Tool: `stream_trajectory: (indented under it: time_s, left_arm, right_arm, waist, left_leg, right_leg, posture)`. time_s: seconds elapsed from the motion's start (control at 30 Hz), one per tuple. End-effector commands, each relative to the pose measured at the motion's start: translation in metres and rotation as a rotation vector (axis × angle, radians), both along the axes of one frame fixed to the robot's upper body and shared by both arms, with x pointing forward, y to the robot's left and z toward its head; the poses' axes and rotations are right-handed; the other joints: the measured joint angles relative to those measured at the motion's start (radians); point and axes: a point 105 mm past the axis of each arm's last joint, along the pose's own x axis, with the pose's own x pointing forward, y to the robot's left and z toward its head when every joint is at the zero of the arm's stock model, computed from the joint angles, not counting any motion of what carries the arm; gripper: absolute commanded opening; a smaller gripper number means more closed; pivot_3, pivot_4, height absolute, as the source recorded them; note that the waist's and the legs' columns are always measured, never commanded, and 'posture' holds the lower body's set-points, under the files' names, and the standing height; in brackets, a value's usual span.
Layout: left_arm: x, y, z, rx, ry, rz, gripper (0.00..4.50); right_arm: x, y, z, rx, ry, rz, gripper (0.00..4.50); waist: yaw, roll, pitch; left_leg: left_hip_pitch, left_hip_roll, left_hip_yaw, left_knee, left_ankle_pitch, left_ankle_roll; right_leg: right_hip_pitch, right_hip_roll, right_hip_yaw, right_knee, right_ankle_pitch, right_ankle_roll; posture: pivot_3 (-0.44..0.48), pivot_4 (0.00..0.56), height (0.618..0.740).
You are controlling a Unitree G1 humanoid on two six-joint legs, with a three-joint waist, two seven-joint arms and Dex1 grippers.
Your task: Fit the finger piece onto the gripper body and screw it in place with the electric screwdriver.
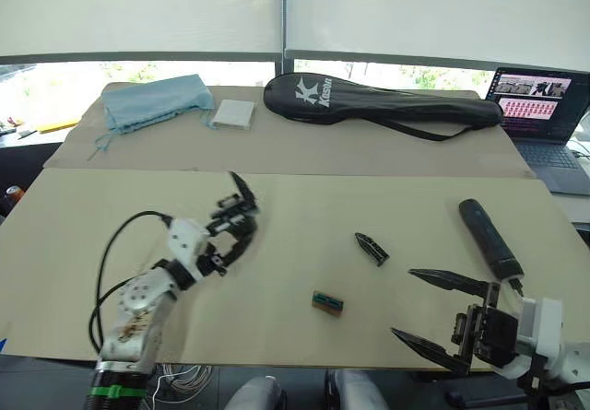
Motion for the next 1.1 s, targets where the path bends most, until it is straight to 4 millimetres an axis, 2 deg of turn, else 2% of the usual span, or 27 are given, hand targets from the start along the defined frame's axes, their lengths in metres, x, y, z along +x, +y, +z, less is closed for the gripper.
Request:
stream_trajectory:
  time_s: [0.03,0.23,0.5,0.73,1.03,1.1]
  left_arm:
    - [-0.004,-0.032,0.014,0.033,-0.109,-0.134,2.31]
    - [-0.002,-0.069,-0.005,0.066,-0.087,-0.224,2.31]
    - [0.003,-0.097,-0.021,0.098,-0.063,-0.252,2.31]
    - [0.011,-0.093,-0.034,0.135,-0.003,-0.207,2.31]
    - [0.013,-0.094,-0.041,0.121,0.07,-0.216,2.31]
    - [0.014,-0.092,-0.042,0.13,0.065,-0.205,3.37]
  right_arm:
    - [-0.006,0.001,0.012,-0.007,-0.064,-0.01,4.5]
    - [-0.009,-0.001,0.012,-0.019,-0.061,-0.034,4.5]
    - [-0.013,0.0,0.01,-0.017,-0.056,-0.049,4.5]
    - [-0.015,0.0,0.009,-0.017,-0.055,-0.059,4.5]
    - [-0.013,0.0,0.008,-0.018,-0.06,-0.06,4.5]
    - [-0.013,0.0,0.008,-0.019,-0.061,-0.061,4.5]
  waist:
    - [0.0,0.0,0.0]
    - [0.009,0.001,0.0]
    - [0.012,0.002,0.0]
    - [0.015,0.003,-0.001]
    - [0.016,0.012,-0.007]
    - [0.016,0.012,-0.007]
  left_leg:
    - [0.0,0.0,0.0,0.0,0.0,0.0]
    - [0.0,0.0,0.0,0.0,0.0,0.0]
    - [0.0,0.0,0.0,0.0,0.0,0.0]
    - [0.0,0.0,0.0,0.0,0.0,0.001]
    - [0.001,0.0,0.0,0.001,0.0,0.0]
    - [0.002,0.0,0.0,0.001,0.0,0.0]
  right_leg:
    - [0.0,0.0,0.0,0.0,0.0,0.0]
    - [0.0,0.0,0.0,0.0,0.0,0.0]
    - [0.0,0.0,0.001,0.0,0.0,0.0]
    - [0.0,-0.001,0.0,0.0,0.0,0.0]
    - [0.003,-0.001,0.001,0.0,0.0,0.001]
    - [0.003,-0.001,0.001,0.0,0.0,0.001]
  posture:
    - [0.0,0.15,0.74]
    - [0.0,0.15,0.74]
    - [0.0,0.15,0.74]
    - [0.0,0.15,0.74]
    - [0.0,0.15,0.74]
    - [0.0,0.15,0.74]
